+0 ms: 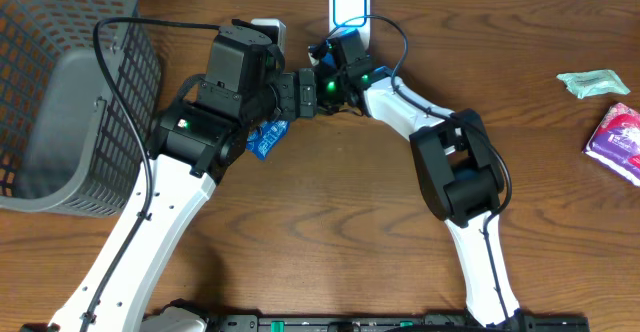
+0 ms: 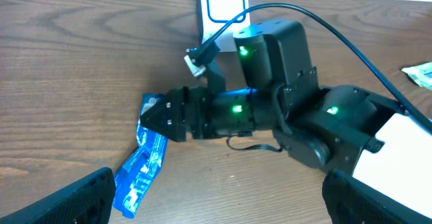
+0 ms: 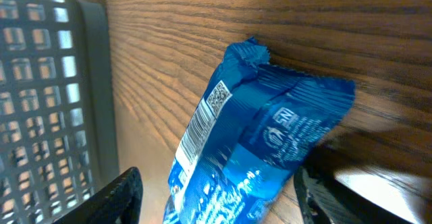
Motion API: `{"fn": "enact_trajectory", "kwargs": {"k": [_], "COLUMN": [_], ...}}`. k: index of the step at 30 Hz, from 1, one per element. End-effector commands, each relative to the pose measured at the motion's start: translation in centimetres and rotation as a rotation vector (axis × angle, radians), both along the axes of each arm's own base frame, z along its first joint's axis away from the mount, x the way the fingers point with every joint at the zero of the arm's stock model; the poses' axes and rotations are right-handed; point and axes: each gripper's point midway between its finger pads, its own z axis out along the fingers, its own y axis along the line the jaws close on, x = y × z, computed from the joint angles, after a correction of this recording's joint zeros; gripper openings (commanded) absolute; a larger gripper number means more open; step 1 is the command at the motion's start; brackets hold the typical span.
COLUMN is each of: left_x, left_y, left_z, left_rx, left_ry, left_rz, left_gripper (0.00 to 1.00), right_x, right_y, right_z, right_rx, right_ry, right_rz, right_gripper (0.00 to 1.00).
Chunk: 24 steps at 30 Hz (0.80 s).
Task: Scan the item barcode
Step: 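Move the right gripper left and grasp the blue Oreo pack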
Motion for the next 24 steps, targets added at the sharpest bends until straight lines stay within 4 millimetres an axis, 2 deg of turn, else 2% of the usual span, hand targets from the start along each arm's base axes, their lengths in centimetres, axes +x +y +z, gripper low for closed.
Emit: {"fn": "enact_trajectory", "kwargs": {"k": [1, 4, 7, 8, 10, 13, 18, 24], "left_x": [0.4, 0.3, 0.4, 0.3, 0.3, 0.3, 0.3, 0.4], "left_y": [0.2, 0.2, 0.2, 0.2, 0.2, 0.2, 0.2, 0.2], "left_z": [0.7, 0.7, 0.7, 0.7, 0.7, 0.7, 0.7, 0.7], "left_rx": [-0.001, -0.002, -0.001, -0.002, -0.002, -0.002, -0.002, -0.001], "left_ry": [-0.015, -0.015, -0.015, -0.015, -0.015, -0.015, -0.015, -0.015], "left_rz": [0.016, 0.016, 0.016, 0.016, 0.016, 0.016, 0.016, 0.016], "left_gripper": [0.98, 0.98, 0.98, 0.98, 0.98, 0.98, 0.98, 0.98], "right_x": [-1.1, -1.3, -1.6, -1.7, -1.8, -1.6, -1.1, -0.4], "right_y": [-0.8, -1.0, -1.3, -1.5, -1.6, -1.9, -3.4, -8.3], "right_z": [-5.2, -6.0, -6.5, -6.7, -6.7, -6.8, -7.0, -6.4], "right_rx": [-0.169, -0.229, -0.265, -0.276, -0.281, -0.281, -0.294, -0.355], "right_ry": [0.042, 0.041, 0.06, 0.067, 0.07, 0.072, 0.093, 0.123], "right_rz": [-0.068, -0.102, -0.127, -0.132, -0.133, -0.139, -0.162, -0.163], "right_gripper": [0.64, 0.57, 0.54, 0.49, 0.32, 0.03, 0.01, 0.01]}}
